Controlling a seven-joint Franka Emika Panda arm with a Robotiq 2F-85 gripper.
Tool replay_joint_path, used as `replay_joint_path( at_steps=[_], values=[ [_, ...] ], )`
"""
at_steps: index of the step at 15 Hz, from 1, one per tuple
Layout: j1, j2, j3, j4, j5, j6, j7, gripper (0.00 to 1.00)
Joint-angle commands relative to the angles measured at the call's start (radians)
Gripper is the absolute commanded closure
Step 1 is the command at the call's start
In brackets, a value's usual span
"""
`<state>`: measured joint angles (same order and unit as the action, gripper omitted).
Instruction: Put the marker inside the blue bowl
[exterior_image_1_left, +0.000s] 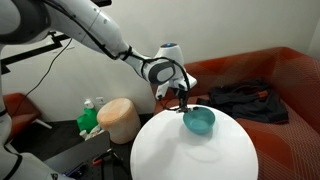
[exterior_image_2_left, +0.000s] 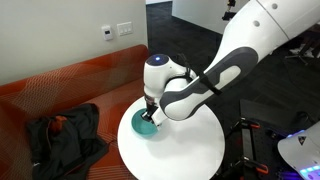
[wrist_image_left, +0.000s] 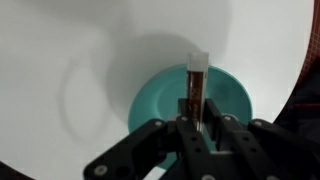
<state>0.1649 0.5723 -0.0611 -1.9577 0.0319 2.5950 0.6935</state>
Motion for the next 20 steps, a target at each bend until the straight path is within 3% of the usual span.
replay_joint_path(
  at_steps=[1,11,12,13,20],
  values=[
    [0.009,0.077,-0.020,0.093,0.029,-0.020,0.033,0.95],
    [0.006,0.223,-0.033,0.222,0.075,-0.011,0.040,0.95],
    [0.010,0.227,-0.038,0.225,0.076,-0.008,0.045,0.56],
    [0.013,0.229,-0.041,0.226,0.077,-0.005,0.047,0.55],
    [0.054,0.146,-0.057,0.149,0.067,0.019,0.091,0.05]
  ],
)
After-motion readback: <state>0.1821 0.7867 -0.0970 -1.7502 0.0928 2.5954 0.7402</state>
